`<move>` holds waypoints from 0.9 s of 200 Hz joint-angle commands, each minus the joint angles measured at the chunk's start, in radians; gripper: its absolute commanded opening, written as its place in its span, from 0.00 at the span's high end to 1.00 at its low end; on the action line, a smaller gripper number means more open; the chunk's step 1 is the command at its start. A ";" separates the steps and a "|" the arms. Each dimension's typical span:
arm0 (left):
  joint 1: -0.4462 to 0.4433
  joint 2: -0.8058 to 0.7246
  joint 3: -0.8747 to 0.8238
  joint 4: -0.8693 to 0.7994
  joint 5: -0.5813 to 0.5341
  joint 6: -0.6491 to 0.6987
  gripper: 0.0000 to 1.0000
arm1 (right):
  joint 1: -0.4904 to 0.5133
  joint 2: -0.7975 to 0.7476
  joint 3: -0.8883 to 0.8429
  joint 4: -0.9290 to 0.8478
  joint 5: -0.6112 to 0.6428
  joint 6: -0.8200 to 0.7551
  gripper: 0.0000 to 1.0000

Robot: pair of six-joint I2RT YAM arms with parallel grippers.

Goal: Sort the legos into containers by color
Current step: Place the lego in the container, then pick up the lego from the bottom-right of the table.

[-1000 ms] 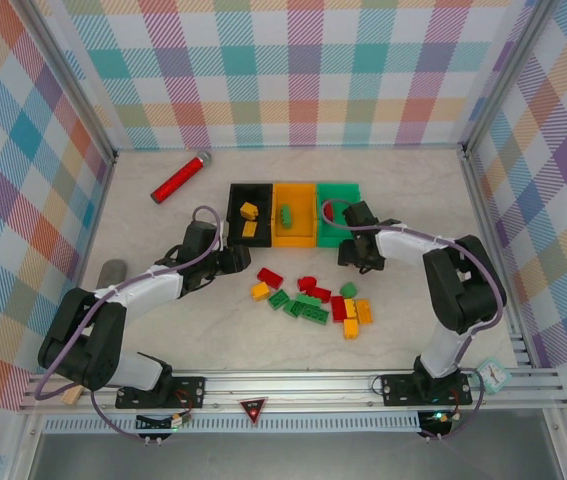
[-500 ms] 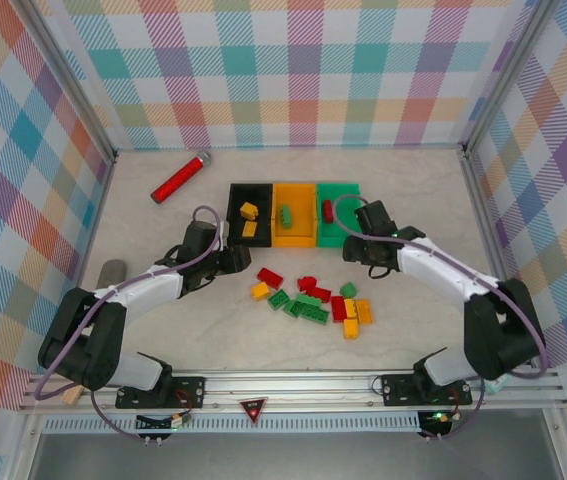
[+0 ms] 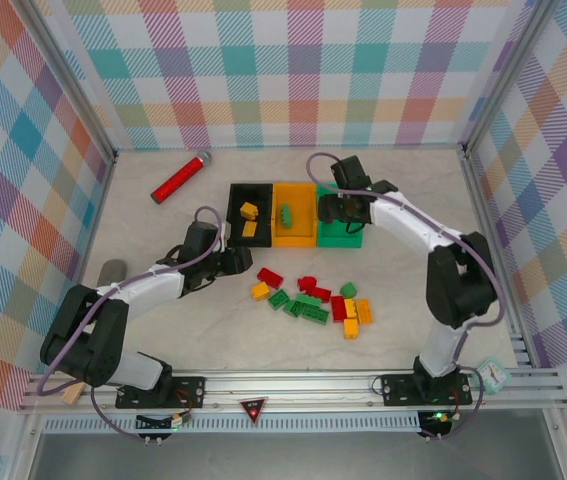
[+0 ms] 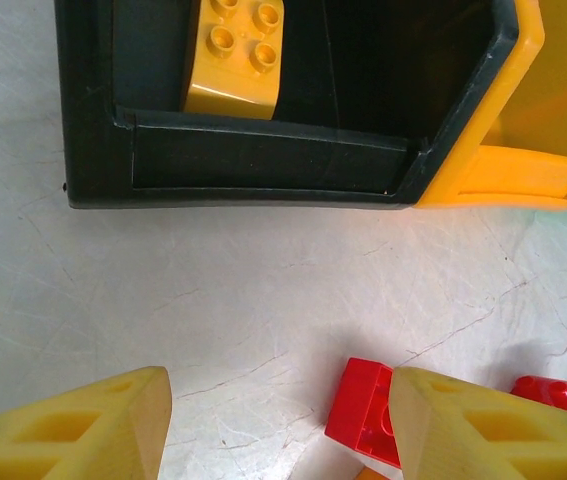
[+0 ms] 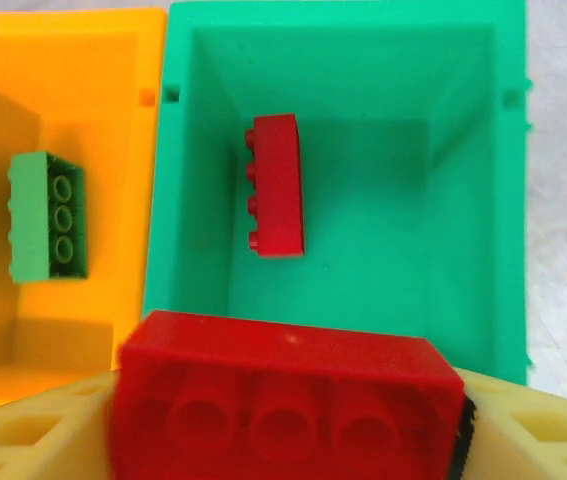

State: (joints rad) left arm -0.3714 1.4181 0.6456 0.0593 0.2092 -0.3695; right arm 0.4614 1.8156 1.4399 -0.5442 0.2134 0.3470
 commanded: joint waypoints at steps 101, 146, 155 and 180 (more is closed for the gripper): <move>0.000 -0.045 -0.017 0.046 0.045 0.009 0.40 | 0.075 -0.388 -0.421 -0.071 -0.170 0.014 0.17; -0.020 -0.051 -0.026 0.087 0.079 0.015 0.40 | 0.086 -0.553 -0.652 -0.150 -0.244 0.134 0.18; -0.024 -0.053 -0.028 0.090 0.080 0.019 0.40 | 0.085 -0.579 -0.689 -0.158 -0.241 0.164 0.19; -0.027 -0.084 -0.037 0.087 0.050 0.023 0.40 | 0.085 -0.629 -0.765 -0.168 -0.178 0.239 0.19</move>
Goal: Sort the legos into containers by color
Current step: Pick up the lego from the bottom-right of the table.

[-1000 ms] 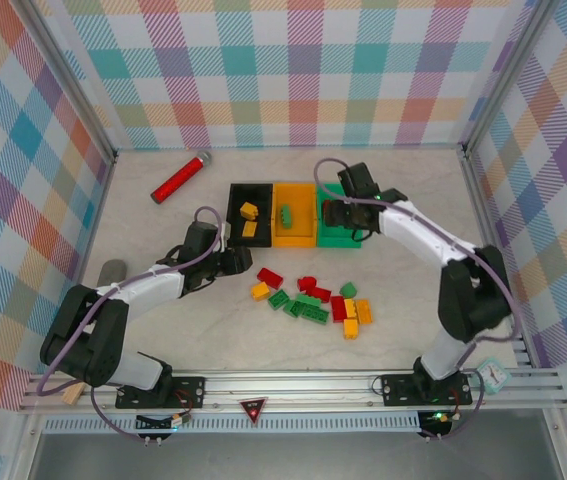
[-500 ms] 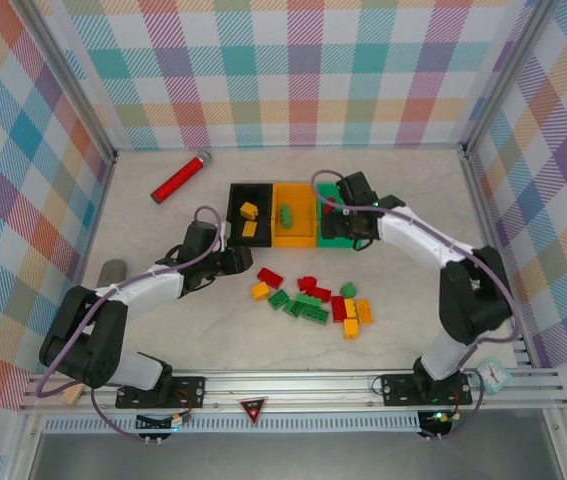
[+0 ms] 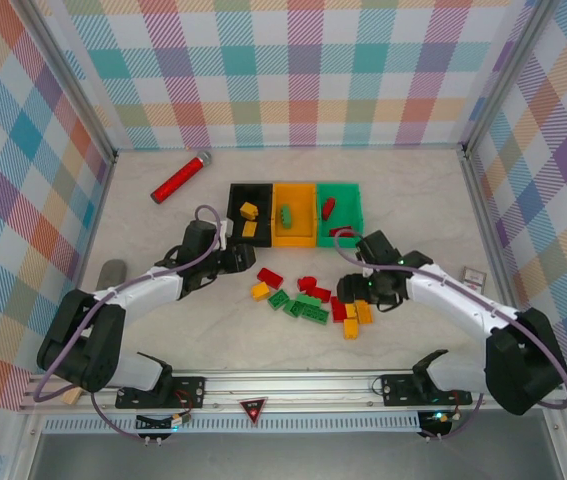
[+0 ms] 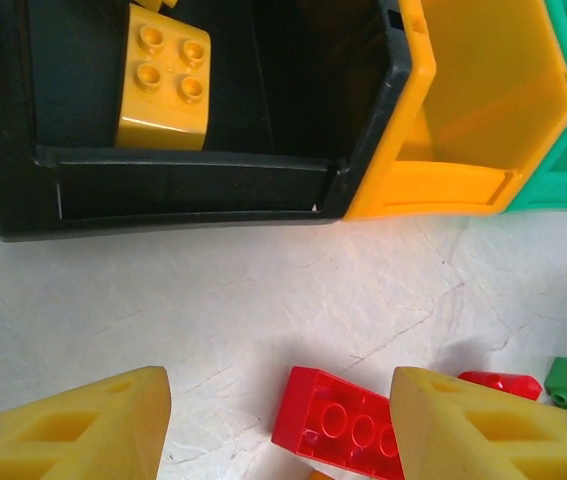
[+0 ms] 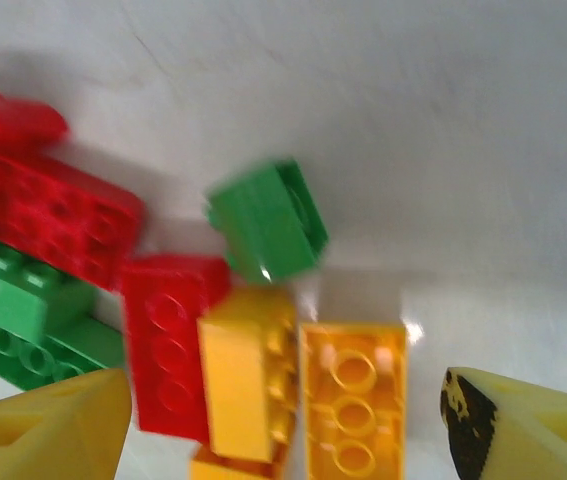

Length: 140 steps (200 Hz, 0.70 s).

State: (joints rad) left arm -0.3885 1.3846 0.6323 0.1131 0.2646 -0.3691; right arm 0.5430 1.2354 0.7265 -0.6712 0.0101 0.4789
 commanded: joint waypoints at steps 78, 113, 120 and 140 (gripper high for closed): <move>-0.010 -0.064 -0.023 -0.003 -0.067 0.014 0.40 | 0.003 -0.034 -0.127 -0.036 0.072 0.219 0.28; -0.010 -0.064 -0.024 0.000 -0.062 0.015 0.40 | 0.003 0.033 -0.133 0.033 0.071 0.203 0.31; -0.010 -0.066 -0.024 0.000 -0.065 0.015 0.40 | 0.004 0.046 -0.129 0.043 0.066 0.197 0.33; -0.010 -0.065 -0.024 -0.002 -0.067 0.016 0.40 | 0.007 0.085 -0.114 0.062 0.054 0.184 0.38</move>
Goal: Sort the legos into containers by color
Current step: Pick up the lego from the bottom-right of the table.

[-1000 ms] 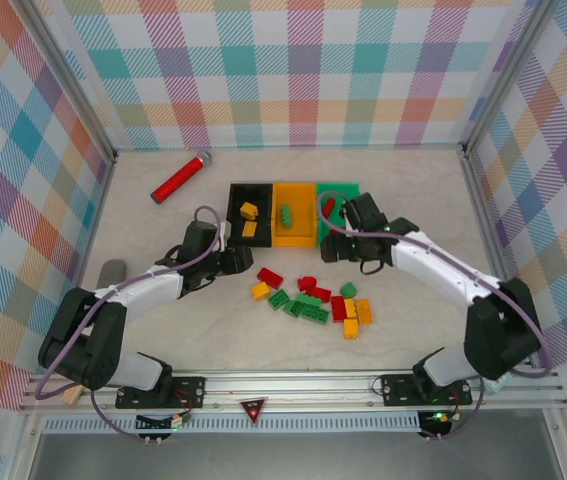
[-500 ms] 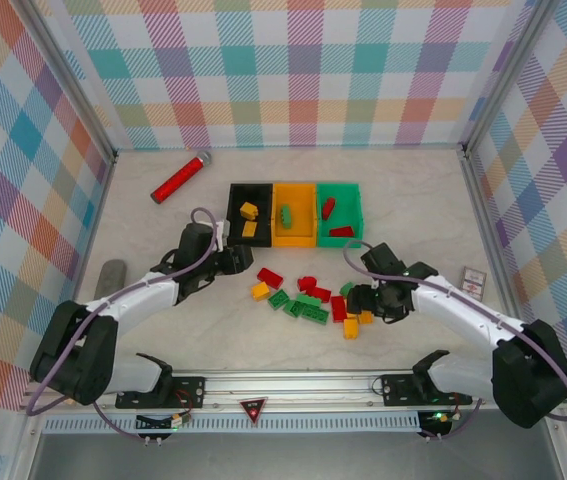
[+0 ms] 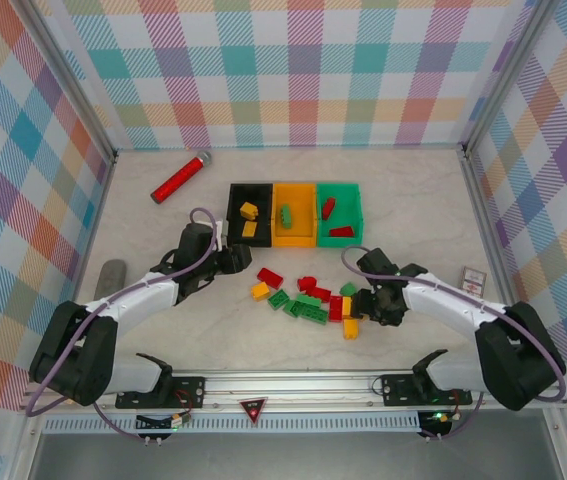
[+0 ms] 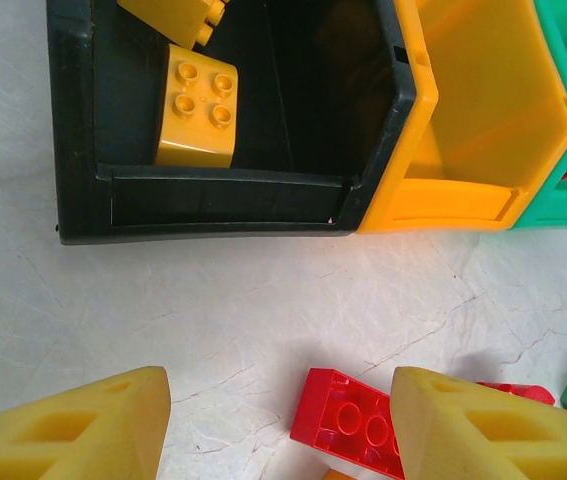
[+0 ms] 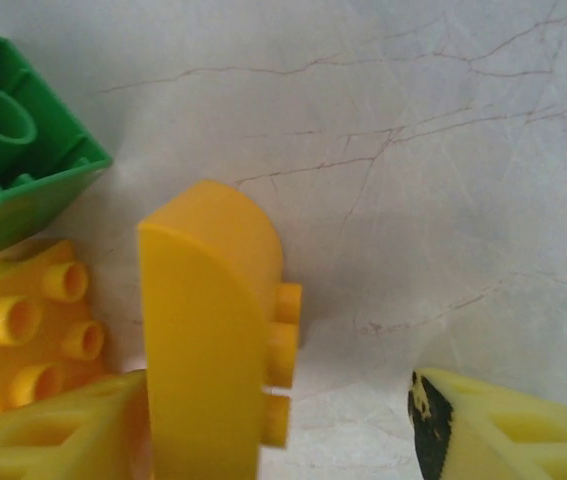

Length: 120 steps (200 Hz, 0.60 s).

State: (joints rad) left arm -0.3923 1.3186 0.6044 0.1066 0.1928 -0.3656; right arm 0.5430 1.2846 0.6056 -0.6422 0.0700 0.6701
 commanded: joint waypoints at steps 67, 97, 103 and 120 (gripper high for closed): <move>-0.006 -0.009 0.004 -0.004 -0.005 0.015 0.40 | 0.008 -0.045 0.015 -0.001 0.014 -0.036 0.80; -0.006 -0.013 0.003 -0.012 -0.022 0.012 0.40 | 0.011 -0.081 0.055 -0.032 0.016 -0.058 0.83; -0.006 -0.013 0.004 -0.016 -0.032 0.010 0.40 | 0.013 -0.087 0.069 -0.040 0.017 -0.063 0.83; -0.005 -0.018 0.004 -0.026 -0.053 0.005 0.40 | 0.027 -0.103 0.128 -0.065 0.020 -0.080 0.84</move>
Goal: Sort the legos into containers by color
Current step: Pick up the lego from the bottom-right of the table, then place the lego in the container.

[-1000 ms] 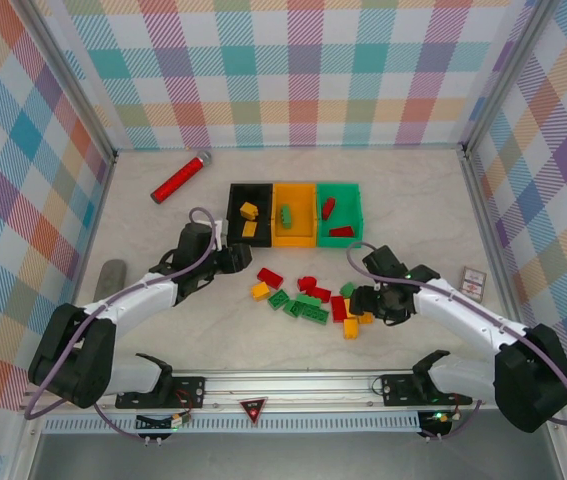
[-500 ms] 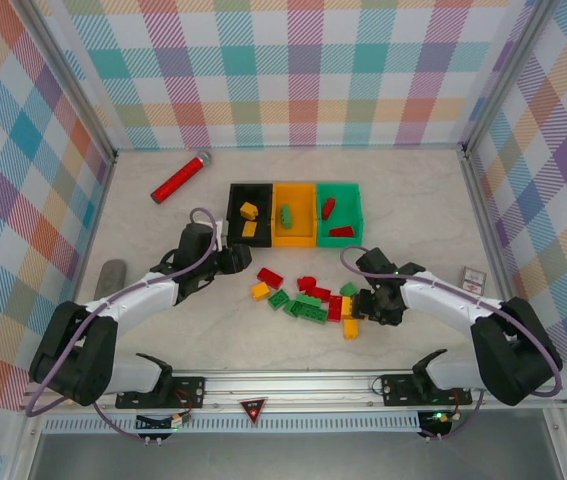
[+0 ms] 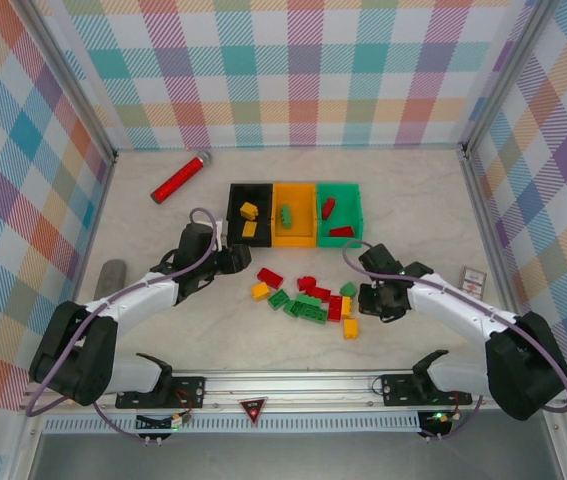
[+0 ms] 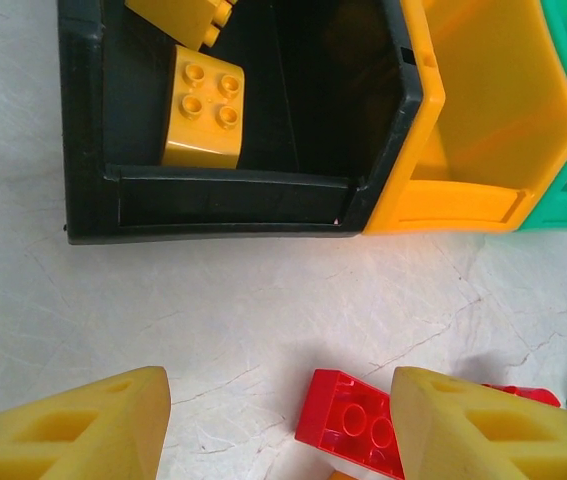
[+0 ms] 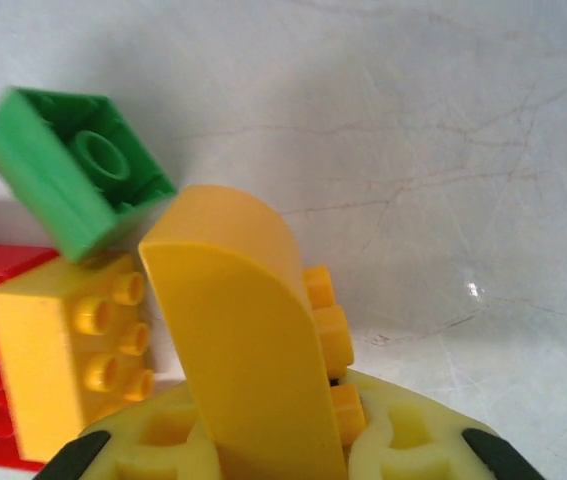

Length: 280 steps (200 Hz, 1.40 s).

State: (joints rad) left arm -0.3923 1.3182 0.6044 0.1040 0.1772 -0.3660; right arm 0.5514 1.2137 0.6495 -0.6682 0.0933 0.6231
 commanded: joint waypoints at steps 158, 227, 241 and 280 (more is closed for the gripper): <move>0.039 -0.049 -0.008 -0.093 -0.183 -0.033 0.40 | 0.211 0.929 1.306 -0.032 -0.139 -0.226 0.80; 0.041 -0.055 -0.015 -0.067 -0.134 -0.029 0.39 | 0.187 1.211 1.758 -0.259 -0.094 -0.272 0.49; 0.041 -0.053 -0.015 -0.063 -0.126 -0.027 0.39 | 0.202 1.147 1.657 -0.202 -0.105 -0.284 0.48; 0.041 -0.037 -0.014 -0.039 -0.053 -0.015 0.39 | 0.240 0.943 1.399 -0.105 -0.104 -0.291 0.48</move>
State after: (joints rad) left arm -0.3611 1.2743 0.6044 0.0299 0.0605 -0.3923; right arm 0.7555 2.3234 2.1670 -0.8181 0.0032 0.3496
